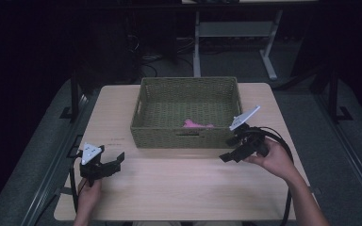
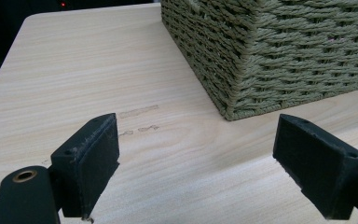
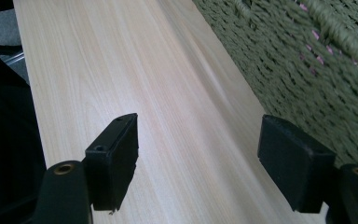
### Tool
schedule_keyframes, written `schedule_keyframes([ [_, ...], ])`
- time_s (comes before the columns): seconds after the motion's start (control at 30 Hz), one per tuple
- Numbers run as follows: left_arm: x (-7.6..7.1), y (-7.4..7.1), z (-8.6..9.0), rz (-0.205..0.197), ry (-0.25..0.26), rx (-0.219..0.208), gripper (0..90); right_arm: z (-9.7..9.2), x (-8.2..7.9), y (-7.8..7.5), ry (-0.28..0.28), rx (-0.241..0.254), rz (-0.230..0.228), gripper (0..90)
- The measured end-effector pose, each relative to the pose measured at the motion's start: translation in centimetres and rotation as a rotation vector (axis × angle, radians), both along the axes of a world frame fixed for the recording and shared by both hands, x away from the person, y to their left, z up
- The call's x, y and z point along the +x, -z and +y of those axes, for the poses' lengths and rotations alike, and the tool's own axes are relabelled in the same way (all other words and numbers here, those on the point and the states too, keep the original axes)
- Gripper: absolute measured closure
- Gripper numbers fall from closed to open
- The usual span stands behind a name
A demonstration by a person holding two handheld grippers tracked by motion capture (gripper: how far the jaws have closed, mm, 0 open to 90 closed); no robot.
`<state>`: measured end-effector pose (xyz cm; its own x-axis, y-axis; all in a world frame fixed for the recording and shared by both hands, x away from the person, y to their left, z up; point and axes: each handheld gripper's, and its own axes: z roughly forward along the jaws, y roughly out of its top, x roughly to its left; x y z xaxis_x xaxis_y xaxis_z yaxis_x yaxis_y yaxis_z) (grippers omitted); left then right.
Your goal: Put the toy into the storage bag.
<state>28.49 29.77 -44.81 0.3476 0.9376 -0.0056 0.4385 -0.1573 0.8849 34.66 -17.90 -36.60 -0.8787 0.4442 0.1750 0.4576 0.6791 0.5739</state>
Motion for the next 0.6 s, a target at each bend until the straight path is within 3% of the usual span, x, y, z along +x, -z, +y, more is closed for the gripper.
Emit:
schedule_keyframes([
  [0.6,-0.2,-0.1,-0.1,-0.007,0.006,0.006,13.8,-1.7,-2.5,2.0,0.046,-0.019,0.000,28.1],
])
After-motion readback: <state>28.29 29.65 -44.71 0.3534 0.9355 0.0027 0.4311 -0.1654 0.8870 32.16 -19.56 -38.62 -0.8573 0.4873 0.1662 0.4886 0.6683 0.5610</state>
